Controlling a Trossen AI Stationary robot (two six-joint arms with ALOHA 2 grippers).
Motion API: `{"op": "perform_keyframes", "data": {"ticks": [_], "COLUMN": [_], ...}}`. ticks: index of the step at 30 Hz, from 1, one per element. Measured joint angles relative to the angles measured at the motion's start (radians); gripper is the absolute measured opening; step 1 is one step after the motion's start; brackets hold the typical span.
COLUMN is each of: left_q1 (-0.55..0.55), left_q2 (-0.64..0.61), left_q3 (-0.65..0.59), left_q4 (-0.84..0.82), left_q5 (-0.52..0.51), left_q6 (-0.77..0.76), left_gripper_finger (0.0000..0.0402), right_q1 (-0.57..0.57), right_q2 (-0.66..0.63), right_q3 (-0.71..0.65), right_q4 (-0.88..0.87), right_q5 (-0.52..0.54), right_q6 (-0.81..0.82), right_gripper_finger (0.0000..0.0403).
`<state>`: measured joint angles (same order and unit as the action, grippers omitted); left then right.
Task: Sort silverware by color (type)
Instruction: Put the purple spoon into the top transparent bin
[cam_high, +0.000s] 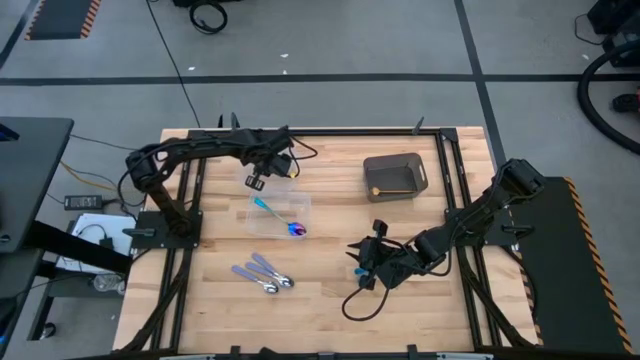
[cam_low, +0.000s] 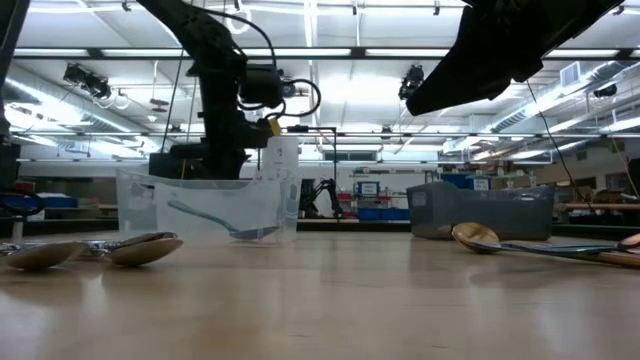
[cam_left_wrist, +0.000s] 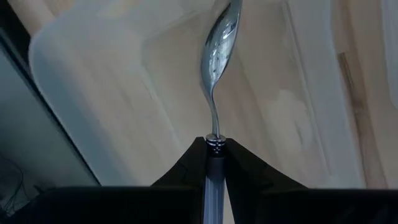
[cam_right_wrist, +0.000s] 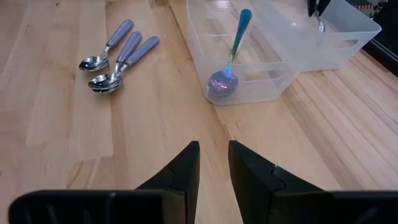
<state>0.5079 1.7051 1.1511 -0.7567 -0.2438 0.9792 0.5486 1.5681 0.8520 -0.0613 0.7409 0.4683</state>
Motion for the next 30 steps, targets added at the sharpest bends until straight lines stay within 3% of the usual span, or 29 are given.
{"op": "perform_keyframes", "data": {"ticks": [18, 27, 30], "left_q1": [0.072, 0.055, 0.031], "left_q2": [0.048, 0.049, 0.048], "left_q3": [0.000, 0.000, 0.001], "left_q4": [0.044, 0.033, 0.021], "left_q5": [0.070, 0.077, 0.034], "left_q6": [-0.011, -0.038, -0.055], "left_gripper_finger": [0.0046, 0.0107, 0.0125], "right_q1": [0.002, 0.002, 0.002], "right_q2": [0.000, 0.000, 0.000], "right_q3": [0.000, 0.000, 0.000], "right_q4": [0.000, 0.001, 0.001], "right_q5": [-0.001, -0.001, -0.001], "right_q6": [0.000, -0.003, -0.007], "right_gripper_finger": [0.0095, 0.0095, 0.0095]}}
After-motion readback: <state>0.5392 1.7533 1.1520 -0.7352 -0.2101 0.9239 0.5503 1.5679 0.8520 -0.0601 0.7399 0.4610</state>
